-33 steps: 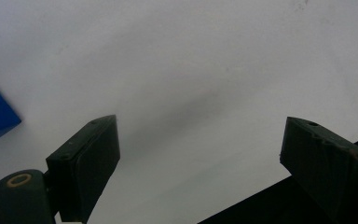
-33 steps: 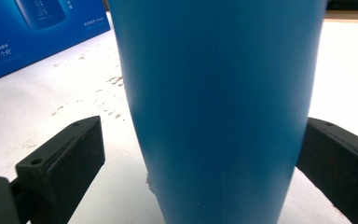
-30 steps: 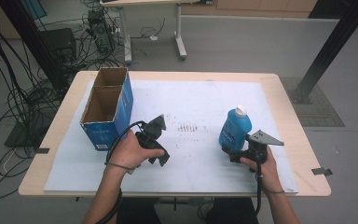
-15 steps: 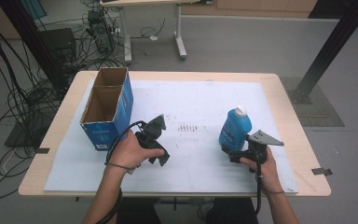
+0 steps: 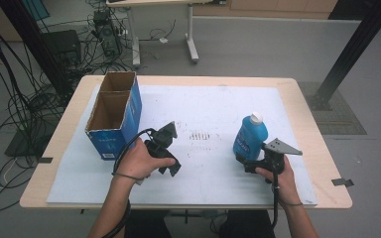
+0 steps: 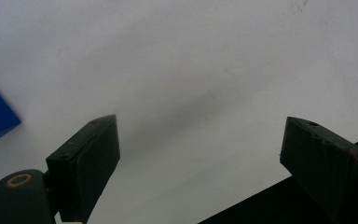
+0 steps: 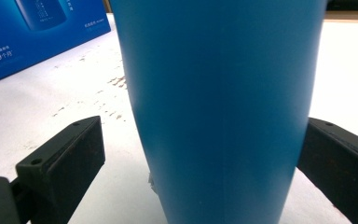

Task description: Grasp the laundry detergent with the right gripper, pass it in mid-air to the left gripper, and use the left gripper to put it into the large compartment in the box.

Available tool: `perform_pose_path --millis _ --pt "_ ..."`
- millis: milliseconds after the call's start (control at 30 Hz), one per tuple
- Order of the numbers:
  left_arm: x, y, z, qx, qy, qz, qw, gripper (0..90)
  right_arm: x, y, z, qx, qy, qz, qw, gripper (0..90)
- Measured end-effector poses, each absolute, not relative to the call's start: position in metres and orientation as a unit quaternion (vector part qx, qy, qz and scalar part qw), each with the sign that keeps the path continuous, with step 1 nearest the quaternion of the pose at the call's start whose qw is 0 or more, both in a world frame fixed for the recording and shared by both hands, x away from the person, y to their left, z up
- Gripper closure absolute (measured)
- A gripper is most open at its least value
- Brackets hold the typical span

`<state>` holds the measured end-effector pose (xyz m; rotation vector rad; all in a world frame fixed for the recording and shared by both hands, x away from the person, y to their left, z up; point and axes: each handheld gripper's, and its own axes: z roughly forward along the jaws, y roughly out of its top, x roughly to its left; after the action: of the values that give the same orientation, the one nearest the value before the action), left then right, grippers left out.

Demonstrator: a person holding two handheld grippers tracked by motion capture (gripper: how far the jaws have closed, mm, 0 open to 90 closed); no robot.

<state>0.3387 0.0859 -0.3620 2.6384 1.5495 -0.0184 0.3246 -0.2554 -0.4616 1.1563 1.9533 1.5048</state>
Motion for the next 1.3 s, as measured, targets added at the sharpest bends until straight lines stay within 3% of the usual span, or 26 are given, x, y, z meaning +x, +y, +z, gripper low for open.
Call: perform_pose_path --millis 1300 --pt "0.3384 0.0862 -0.3619 0.862 0.505 -0.008 0.041 12.3 0.3248 -0.2503 -0.4619 0.414 0.698 0.543 0.216 1.4"
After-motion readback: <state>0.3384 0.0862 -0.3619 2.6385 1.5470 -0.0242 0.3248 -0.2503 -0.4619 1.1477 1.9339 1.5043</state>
